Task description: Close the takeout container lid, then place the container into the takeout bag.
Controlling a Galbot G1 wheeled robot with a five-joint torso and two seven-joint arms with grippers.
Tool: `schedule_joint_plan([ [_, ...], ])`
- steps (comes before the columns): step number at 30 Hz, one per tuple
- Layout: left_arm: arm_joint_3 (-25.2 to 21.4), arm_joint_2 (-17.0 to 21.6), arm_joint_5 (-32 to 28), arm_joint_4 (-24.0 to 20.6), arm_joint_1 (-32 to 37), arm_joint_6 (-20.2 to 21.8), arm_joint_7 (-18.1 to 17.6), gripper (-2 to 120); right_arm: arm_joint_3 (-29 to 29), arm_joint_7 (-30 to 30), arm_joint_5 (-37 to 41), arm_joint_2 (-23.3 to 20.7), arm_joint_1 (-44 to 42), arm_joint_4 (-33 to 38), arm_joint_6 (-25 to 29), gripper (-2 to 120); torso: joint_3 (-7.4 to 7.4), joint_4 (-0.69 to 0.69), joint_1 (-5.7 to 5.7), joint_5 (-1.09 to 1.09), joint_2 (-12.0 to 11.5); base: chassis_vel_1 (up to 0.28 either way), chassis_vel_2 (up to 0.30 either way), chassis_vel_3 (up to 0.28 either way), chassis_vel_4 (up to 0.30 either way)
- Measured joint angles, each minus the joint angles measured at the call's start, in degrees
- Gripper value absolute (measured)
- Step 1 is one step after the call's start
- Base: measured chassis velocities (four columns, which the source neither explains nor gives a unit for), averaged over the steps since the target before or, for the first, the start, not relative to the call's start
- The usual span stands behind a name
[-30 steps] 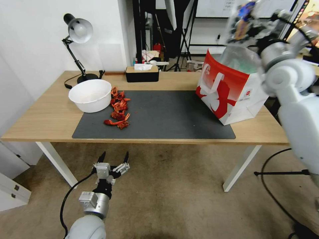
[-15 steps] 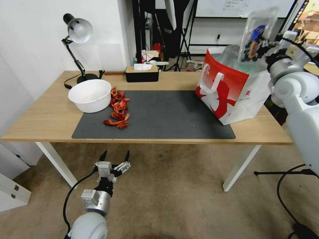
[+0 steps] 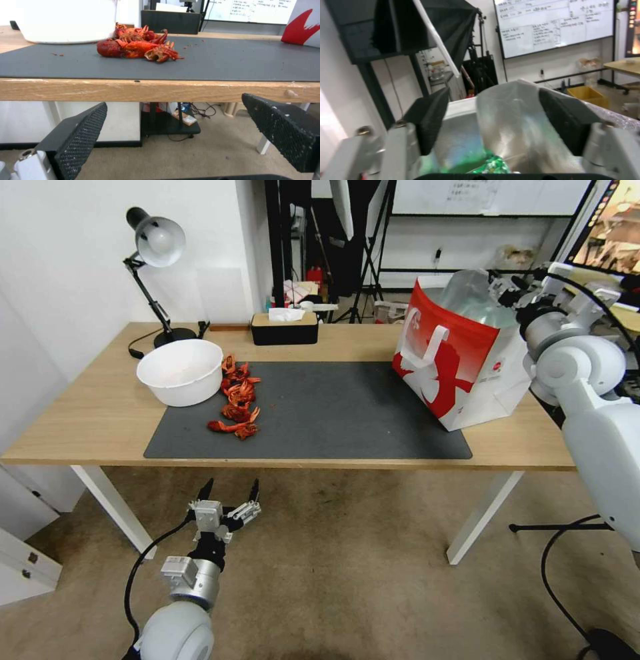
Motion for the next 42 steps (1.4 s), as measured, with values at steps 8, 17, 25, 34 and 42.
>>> schedule_joint_plan([
  [8,-0.12,0.1,-0.53,-0.36,-0.55,0.01,0.98,100,-0.72,-1.5,-1.97,-1.89,-4.66,6.54,5.95,100,0.0,0.01,0.0,-0.02,0.0,0.0,0.0,0.0,0.0],
  [17,0.03,0.87,-3.65,-1.58,-0.04,2.22,2.09,100,-0.49,-3.97,-8.42,-5.35,-18.87,20.61,10.35,114,-0.01,0.01,-0.02,-0.02,0.0,0.0,0.0,0.0,0.0],
  [25,-0.46,0.41,-3.73,-0.58,-0.84,0.1,2.64,100,2.64,-3.42,-18.32,-4.47,-34.16,27.04,14.47,114,-0.02,-0.01,-0.02,-0.03,0.01,0.0,0.0,0.0,0.0],
  [34,-1.5,-0.58,-1.69,-0.9,-0.17,-0.52,3.16,100,8.24,-4.13,-35.07,10.98,-58.27,29.52,23.2,100,-0.01,-0.01,-0.02,0.01,0.01,0.0,0.0,0.0,0.0],
  [42,-1.95,-0.94,-1.66,-1.4,1.04,-0.33,4.77,100,9.52,-5.59,-41.42,17.25,-69.65,29.19,29.66,100,-0.01,0.0,-0.02,-0.02,0.01,0.0,0.0,0.0,0.0],
])
